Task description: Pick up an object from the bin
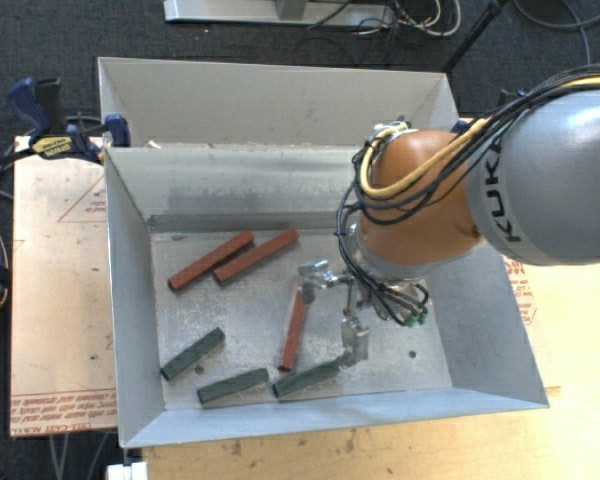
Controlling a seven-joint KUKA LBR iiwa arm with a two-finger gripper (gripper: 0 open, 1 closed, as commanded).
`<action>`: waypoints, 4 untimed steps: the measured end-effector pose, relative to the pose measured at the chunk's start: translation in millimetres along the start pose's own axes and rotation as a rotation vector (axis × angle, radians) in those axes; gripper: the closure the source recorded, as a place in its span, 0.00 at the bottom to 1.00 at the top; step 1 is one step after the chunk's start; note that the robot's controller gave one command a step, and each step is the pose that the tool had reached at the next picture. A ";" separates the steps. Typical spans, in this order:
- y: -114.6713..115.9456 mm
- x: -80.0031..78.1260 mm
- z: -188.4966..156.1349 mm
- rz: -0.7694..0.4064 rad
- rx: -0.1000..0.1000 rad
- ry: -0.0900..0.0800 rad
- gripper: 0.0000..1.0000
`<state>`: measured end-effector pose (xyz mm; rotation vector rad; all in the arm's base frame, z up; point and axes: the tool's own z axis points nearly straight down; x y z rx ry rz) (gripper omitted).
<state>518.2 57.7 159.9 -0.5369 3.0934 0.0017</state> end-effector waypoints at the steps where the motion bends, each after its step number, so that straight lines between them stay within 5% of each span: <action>1: 5.4 -15.5 0.0 -0.139 0.000 -0.001 0.00; 2: -13.7 -55.8 72.0 -0.260 0.002 -0.007 0.00; 3: -16.6 -61.1 87.9 -0.529 0.000 -0.005 1.00; 4: -16.6 -61.1 88.1 -0.529 0.000 -0.005 1.00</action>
Offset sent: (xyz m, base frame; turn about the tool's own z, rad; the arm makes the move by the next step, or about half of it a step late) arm 0.0645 0.0039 -0.0899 -0.2440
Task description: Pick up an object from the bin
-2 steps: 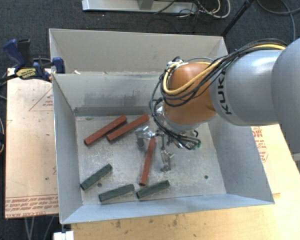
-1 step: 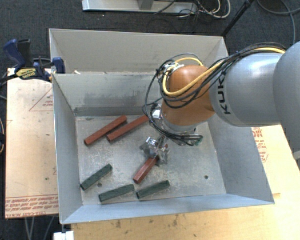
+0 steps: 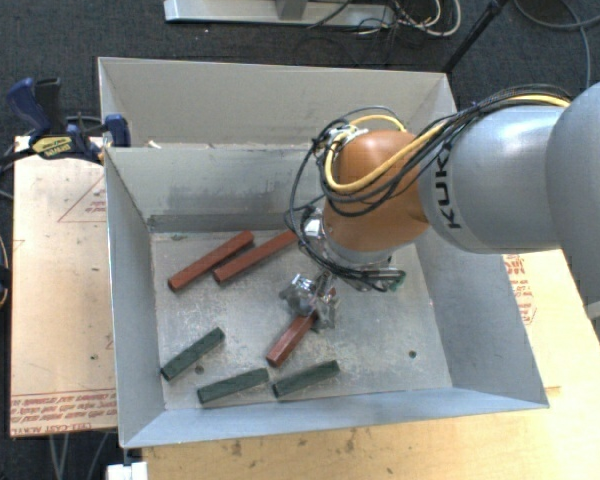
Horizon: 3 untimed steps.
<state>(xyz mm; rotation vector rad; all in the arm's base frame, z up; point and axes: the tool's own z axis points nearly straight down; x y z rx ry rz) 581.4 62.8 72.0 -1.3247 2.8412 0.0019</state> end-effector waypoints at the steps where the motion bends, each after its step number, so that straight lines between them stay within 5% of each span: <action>1: 0.1 0.0 -1.4 0.001 -0.001 0.000 1.00; 3: 0.4 0.3 -7.4 0.001 -0.001 0.002 1.00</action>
Offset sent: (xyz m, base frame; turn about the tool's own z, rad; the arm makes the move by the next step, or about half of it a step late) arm -0.0001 -0.0001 0.0018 0.0000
